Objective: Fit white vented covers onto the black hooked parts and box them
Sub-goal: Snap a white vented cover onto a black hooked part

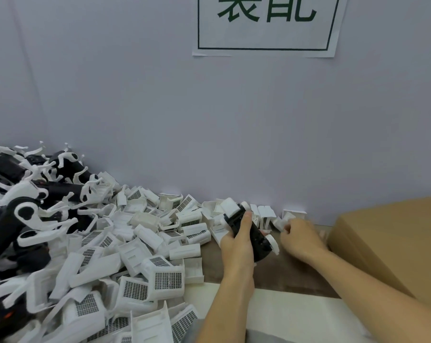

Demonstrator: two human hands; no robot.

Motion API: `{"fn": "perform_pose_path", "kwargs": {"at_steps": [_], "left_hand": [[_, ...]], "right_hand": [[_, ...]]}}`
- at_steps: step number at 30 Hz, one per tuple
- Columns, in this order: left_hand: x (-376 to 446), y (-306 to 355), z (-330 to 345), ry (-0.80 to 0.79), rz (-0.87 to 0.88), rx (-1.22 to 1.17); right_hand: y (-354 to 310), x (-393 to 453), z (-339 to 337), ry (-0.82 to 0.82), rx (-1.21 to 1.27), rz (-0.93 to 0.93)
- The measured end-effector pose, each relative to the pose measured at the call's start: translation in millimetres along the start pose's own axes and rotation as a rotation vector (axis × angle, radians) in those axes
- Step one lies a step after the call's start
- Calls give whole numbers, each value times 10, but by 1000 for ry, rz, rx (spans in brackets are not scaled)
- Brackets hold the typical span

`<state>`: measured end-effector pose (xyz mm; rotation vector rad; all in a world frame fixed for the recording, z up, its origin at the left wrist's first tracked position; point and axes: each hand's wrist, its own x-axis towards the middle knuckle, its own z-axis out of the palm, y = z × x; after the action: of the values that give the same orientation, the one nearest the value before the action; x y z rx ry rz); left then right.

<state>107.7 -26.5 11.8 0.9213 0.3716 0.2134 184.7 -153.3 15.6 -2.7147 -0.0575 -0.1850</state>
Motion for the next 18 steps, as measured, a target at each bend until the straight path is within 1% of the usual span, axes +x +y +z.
{"fn": "perform_pose_path", "kwargs": {"at_steps": [2, 4, 7, 10, 12, 14, 16, 18], "left_hand": [[13, 4, 1, -14, -40, -36], [11, 5, -2, -33, -69, -75], [-7, -4, -6, -30, -76, -51], [-1, -15, 1, -12, -33, 27], [-8, -26, 10, -16, 11, 92], [-5, -45, 16, -24, 41, 146], [1, -58, 31, -29, 50, 190], [3, -75, 45, -42, 61, 229]], "right_hand": [[23, 13, 8, 152, 72, -32], [12, -29, -10, 279, 228, -67], [3, -165, -46, 353, 399, -80], [22, -348, -74, 384, 602, -28], [63, -439, -93, 366, 761, 17], [106, -493, -103, 291, 914, 71], [126, -522, -122, 185, 964, 126], [120, -547, -124, 121, 936, 97]]}}
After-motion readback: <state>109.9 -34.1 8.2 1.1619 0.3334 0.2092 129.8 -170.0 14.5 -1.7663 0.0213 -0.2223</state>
